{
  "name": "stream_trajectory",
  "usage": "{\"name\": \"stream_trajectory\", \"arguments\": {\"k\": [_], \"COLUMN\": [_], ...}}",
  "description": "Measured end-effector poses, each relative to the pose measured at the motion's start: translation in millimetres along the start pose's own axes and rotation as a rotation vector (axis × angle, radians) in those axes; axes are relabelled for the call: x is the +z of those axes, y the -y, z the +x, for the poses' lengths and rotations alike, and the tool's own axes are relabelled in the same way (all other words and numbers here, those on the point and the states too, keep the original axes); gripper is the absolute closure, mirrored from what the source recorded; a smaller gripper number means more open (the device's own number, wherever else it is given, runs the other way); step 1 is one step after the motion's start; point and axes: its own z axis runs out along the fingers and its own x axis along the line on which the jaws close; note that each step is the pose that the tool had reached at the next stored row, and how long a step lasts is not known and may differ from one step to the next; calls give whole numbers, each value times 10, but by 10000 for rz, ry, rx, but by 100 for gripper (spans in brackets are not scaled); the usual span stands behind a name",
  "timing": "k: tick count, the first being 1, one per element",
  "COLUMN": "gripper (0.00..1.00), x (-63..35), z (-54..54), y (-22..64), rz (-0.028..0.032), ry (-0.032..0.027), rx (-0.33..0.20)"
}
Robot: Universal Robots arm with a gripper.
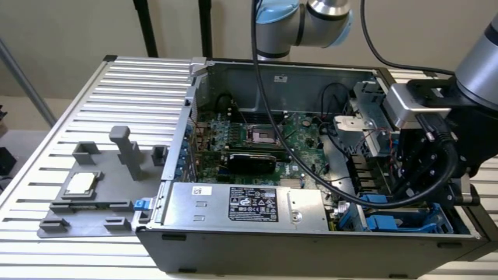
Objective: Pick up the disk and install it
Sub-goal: 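Insert the second disk wire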
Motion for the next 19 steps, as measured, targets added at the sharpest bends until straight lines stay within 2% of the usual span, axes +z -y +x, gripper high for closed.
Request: {"name": "stream_trajectory", "arguments": {"k": [4, 6, 7, 8, 19], "gripper": [84, 84, 84, 84, 84], "x": [7, 11, 20, 20, 76], "z": [0, 0, 0, -1, 0], "y": [7, 7, 8, 8, 7], "rz": [0, 0, 0, -1, -1], "ry": [26, 68, 115, 123, 115], "rx": [-1, -1, -1, -2, 0]}}
